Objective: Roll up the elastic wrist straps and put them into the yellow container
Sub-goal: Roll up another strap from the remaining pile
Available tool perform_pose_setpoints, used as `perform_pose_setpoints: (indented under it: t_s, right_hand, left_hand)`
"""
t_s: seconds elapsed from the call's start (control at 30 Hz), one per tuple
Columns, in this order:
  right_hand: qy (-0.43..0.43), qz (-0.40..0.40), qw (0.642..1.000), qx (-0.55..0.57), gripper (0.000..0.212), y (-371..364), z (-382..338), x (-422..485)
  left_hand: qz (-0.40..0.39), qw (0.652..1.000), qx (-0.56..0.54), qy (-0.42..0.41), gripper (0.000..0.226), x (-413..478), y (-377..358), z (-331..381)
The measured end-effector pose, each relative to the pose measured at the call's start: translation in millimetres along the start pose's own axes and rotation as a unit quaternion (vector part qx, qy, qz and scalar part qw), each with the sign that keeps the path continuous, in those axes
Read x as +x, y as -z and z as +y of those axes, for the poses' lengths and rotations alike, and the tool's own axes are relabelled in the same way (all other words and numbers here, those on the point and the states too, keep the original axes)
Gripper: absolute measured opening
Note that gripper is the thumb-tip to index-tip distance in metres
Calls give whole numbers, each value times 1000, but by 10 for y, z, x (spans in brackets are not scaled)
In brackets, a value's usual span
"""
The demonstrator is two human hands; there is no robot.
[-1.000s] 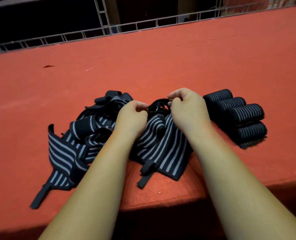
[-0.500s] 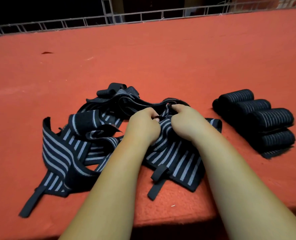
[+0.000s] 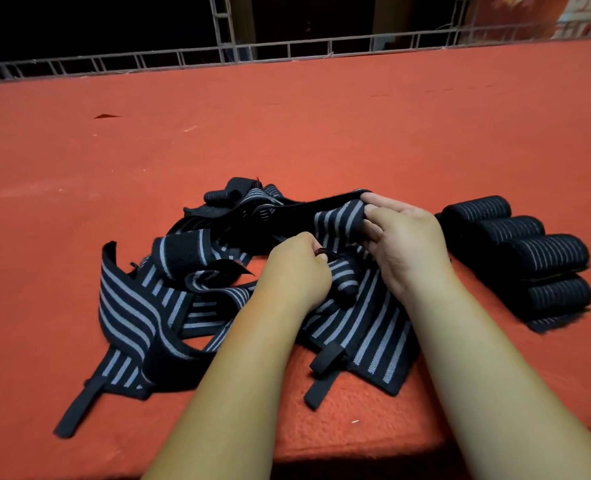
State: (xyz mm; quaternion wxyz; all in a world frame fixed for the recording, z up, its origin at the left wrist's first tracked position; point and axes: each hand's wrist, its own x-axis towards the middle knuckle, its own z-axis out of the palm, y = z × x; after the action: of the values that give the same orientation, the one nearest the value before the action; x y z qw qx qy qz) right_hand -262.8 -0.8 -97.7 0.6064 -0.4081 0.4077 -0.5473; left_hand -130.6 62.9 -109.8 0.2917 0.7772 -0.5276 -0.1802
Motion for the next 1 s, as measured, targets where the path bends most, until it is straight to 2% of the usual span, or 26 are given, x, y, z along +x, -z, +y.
perform_pose_setpoints:
  t_s: [0.1, 0.2, 0.3, 0.37, 0.47, 0.57, 0.67, 0.73, 0.9, 1.0]
  right_hand:
    - [3, 13, 999, 37, 24, -16, 23, 10]
    - [5, 8, 999, 35, 31, -27, 4, -14]
    - [55, -7, 993, -104, 47, 14, -4, -19]
    - [88, -56, 976, -191, 58, 25, -45, -32]
    - [112, -123, 925, -342, 59, -20, -28, -77]
    - [163, -109, 848, -492, 50, -100, 108, -125]
    - [192, -99, 797, -564, 53, -190, 166, -211]
    - [214, -116, 778, -579, 53, -251, 181, -259]
    - [218, -171, 794, -541, 51, -436, 196, -286]
    - [214, -187, 803, -524, 44, -548, 163, -231]
  left_hand:
    - [0, 1000, 11, -3, 10, -2, -1, 11]
    - [7, 1000, -6, -9, 9, -22, 13, 34]
    - [51, 997, -47, -17, 11, -53, 31, 46]
    - [73, 995, -70, -15, 10, -62, 63, 58]
    - [72, 995, -66, -15, 16, -58, 151, 56]
    - [53, 998, 38, 27, 43, -23, 290, -2]
    - [37, 991, 94, 86, 51, -12, 479, -100]
    - [27, 991, 101, 87, 50, -12, 603, -167]
    - [4, 998, -48, 39, 13, -45, 908, -205]
    - [5, 993, -113, 33, 19, 60, 1100, -237]
